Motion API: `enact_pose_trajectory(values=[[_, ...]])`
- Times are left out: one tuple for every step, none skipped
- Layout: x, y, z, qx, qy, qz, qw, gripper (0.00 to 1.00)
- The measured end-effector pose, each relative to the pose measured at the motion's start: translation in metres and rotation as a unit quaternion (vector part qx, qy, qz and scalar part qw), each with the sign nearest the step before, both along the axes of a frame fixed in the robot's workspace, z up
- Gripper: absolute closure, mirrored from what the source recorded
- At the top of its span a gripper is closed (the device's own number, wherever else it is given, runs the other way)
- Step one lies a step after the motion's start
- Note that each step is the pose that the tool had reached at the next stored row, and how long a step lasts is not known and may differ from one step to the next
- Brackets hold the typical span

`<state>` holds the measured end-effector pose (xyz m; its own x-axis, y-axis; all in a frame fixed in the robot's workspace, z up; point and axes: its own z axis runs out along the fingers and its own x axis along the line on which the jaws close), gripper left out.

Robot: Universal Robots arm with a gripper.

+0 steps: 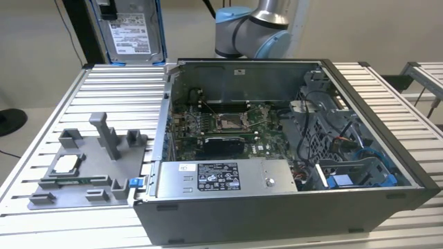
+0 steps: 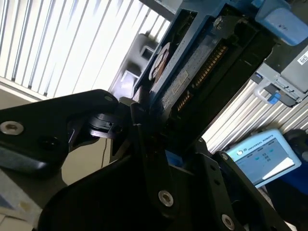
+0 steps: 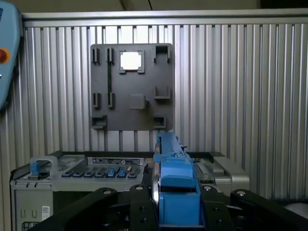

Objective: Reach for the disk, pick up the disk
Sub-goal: 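Pick up the disk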

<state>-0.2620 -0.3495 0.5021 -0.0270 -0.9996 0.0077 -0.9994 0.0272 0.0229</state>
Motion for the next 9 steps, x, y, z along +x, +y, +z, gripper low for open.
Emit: enact_pose_trajectory(values=[[0.003, 0.0, 0.0, 0.0, 0.0, 0.0, 1.0, 1.0], [0.006, 0.0, 0.0, 0.0, 0.0, 0.0, 1.0, 1.0], [0.01, 0.0, 0.0, 0.0, 0.0, 0.0, 1.0, 1.0], [0.013, 0.0, 0.0, 0.0, 0.0, 0.0, 1.0, 1.0], [0.016, 0.0, 0.0, 0.0, 0.0, 0.0, 1.0, 1.0], [0.02, 0.0, 0.0, 0.0, 0.0, 0.0, 1.0, 1.0], [0.023, 0.0, 0.0, 0.0, 0.0, 0.0, 1.0, 1.0], [0.026, 0.0, 0.0, 0.0, 0.0, 0.0, 1.0, 1.0], [0.029, 0.0, 0.0, 0.0, 0.0, 0.0, 1.0, 1.0]])
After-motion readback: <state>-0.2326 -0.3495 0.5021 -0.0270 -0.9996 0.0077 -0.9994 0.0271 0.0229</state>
